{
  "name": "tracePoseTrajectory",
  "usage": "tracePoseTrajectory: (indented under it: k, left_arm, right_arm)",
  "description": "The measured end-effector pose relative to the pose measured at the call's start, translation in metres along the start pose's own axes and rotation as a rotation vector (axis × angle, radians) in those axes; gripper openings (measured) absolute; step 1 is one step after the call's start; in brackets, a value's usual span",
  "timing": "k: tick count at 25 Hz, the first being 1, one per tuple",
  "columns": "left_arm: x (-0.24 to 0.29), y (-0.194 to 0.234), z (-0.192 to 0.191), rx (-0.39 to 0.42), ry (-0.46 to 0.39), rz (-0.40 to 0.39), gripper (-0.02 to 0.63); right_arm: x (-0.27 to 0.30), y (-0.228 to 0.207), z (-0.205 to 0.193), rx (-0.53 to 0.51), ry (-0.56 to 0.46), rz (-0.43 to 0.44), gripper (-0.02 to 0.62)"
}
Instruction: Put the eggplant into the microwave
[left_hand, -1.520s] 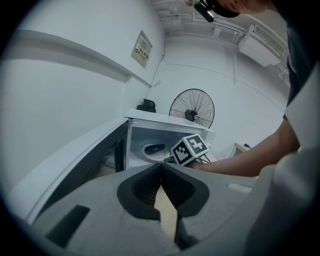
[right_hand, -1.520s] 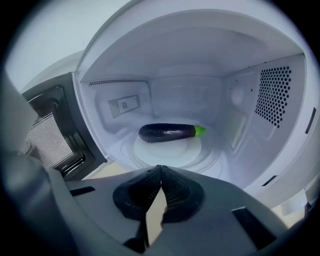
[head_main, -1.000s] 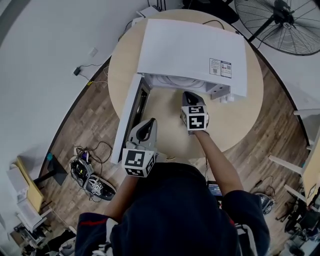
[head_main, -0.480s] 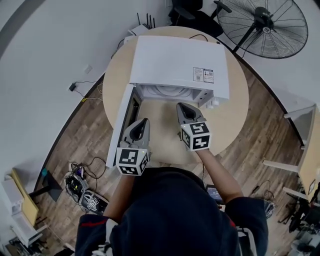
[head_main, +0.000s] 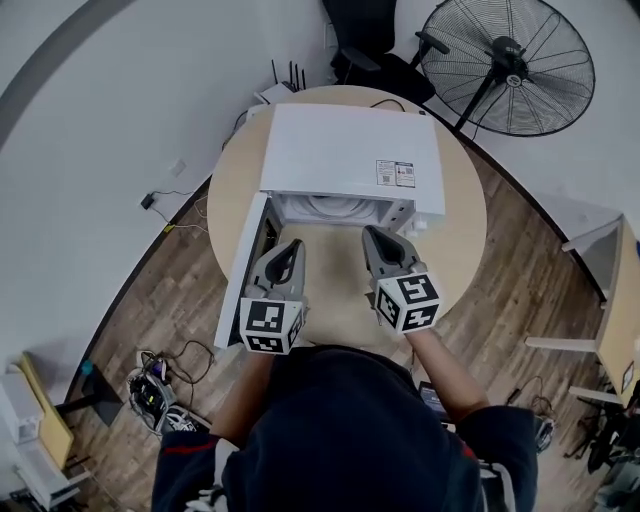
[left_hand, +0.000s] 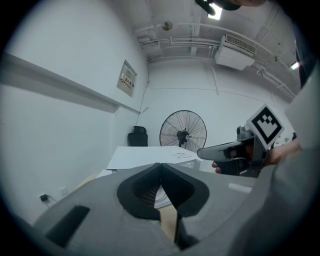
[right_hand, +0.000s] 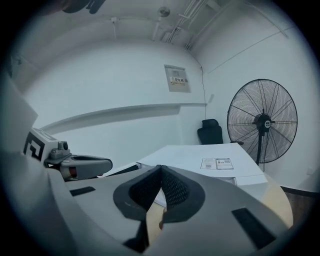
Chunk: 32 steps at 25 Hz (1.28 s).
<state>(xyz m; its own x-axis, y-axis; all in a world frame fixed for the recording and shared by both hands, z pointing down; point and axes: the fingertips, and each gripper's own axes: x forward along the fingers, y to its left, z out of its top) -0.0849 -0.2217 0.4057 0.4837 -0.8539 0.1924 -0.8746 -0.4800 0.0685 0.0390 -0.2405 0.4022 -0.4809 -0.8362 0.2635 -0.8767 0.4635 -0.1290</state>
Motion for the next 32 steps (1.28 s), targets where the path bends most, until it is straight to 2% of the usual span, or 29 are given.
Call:
tracePoseTrajectory:
  k: [7,21,32]
  left_arm:
    - [0.004,-0.006,0.01,0.054,-0.012,-0.009,0.017]
    - [0.001,-0.013,0.012,0.029,-0.019,-0.017,0.017]
    - [-0.001,-0.016,0.008,0.049,-0.008,-0.028,0.017]
  right_arm:
    - [-0.013,-0.002,0.011,-0.006,-0.037,-0.01,0.011]
    - [-0.018,0.005,0.008,0.009,-0.04,0.008,0.011]
    - [-0.022,0.004,0.006,0.025,-0.056,0.008,0.011]
